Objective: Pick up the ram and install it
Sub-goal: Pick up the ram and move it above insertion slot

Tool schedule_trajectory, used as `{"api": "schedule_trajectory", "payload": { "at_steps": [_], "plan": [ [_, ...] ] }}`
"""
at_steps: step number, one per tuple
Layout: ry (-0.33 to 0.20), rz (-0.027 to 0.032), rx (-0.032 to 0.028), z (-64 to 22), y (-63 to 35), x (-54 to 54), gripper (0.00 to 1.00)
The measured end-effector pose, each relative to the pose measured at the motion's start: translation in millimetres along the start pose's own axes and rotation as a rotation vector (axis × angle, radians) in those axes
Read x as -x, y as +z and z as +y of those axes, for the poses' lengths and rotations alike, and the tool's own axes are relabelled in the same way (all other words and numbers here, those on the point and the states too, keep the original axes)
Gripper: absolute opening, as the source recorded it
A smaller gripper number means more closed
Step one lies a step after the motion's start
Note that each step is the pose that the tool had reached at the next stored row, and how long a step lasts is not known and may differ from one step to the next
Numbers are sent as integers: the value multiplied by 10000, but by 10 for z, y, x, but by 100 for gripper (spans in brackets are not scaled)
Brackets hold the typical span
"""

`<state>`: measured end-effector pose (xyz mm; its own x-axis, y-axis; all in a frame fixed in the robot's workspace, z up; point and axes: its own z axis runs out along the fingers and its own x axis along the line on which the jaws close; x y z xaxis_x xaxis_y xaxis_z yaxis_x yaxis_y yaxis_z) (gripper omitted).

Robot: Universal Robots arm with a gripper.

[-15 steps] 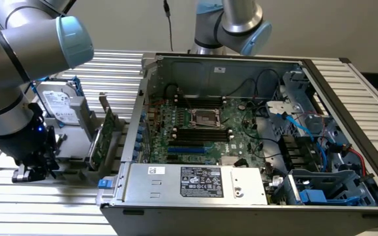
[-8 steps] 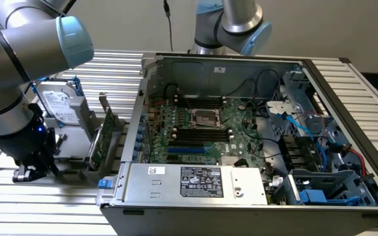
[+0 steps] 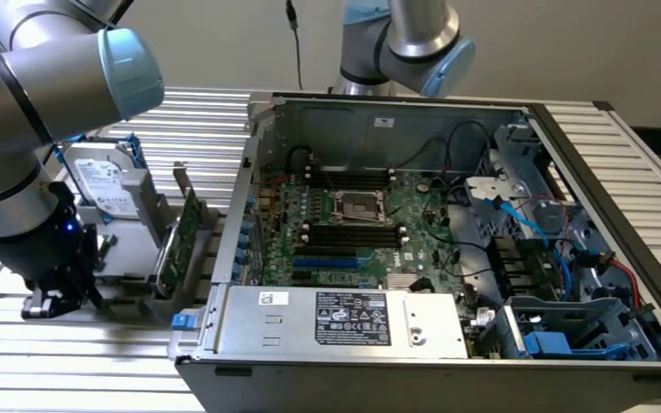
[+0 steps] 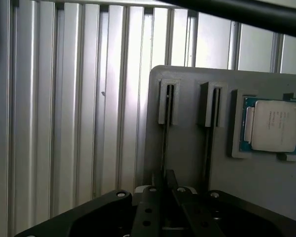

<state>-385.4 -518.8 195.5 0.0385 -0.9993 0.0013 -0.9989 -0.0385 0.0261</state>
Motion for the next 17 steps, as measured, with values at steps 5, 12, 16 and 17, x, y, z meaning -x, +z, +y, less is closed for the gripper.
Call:
{"api": "schedule_trajectory", "payload": {
  "at_steps": [5,12,16,17],
  "plan": [
    [189,-7,-2,0,7,0,14],
    [199,-13,-5,2,-110,0,14],
    [200,-11,-3,7,-281,0,14],
    [200,-10,-2,8,-326,0,14]
  ]
}}
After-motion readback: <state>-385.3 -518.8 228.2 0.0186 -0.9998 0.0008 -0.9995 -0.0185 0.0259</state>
